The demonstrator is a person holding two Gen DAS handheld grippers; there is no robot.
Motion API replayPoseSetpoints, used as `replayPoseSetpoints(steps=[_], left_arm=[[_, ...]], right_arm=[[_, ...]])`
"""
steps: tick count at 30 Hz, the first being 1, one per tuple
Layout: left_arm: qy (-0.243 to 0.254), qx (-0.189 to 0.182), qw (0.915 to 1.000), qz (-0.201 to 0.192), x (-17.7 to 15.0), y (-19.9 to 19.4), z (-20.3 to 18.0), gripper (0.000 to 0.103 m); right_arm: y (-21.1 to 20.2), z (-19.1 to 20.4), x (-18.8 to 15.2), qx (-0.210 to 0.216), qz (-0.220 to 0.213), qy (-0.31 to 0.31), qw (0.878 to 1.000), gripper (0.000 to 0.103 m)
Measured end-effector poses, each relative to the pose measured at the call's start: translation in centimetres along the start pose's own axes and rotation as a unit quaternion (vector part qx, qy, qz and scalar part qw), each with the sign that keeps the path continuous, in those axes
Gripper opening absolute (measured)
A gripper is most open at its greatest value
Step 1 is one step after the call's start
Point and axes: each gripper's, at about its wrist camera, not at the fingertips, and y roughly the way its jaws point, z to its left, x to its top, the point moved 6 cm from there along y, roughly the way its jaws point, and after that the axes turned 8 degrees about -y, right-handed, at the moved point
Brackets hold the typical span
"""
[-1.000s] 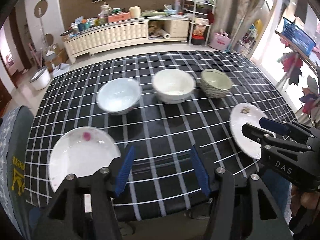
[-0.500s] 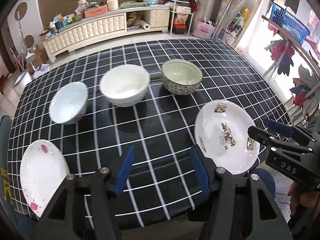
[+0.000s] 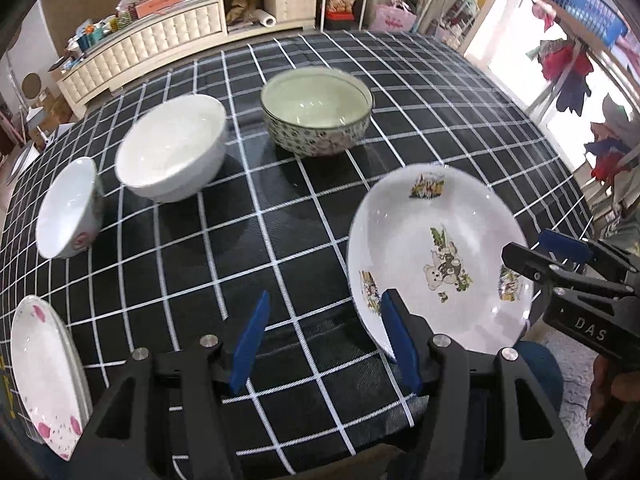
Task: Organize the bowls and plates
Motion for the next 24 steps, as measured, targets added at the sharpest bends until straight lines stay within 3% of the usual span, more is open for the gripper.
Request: replayPoseSetpoints(steps=[8, 11, 14, 19, 24], left_arm=[[-0.007, -0.021, 0.9994, 0.025, 0.3, 3.0, -0.8, 0.055], [-0.003, -0.020, 0.9993, 0.031, 0.3, 3.6, -0.9, 0.044], [-0.003, -0.025, 0.9989, 0.040, 0.2, 4.2, -1.0, 0.031], [-0.011, -0.023, 0.9989, 0.040, 0.0, 5.0, -1.1, 0.028], [-0.005, -0.028, 0.9985, 0.046, 0.1, 5.5, -2.2, 0.016]], right_arm=[[2.0, -1.0, -0.4, 0.017, 0.005, 0.015, 1.000, 0.065], [2.6, -1.4, -0.5, 0.015, 0.010, 0.016, 1.000, 0.064], [3.1, -1.4, -0.8, 0.010, 0.019, 0.014, 1.000, 0.050], [3.2, -2.2, -1.3, -0.007, 0.024, 0.013, 1.000, 0.030], [3.1, -2.6, -1.7, 0.001, 0.020, 0.014, 1.000, 0.029]])
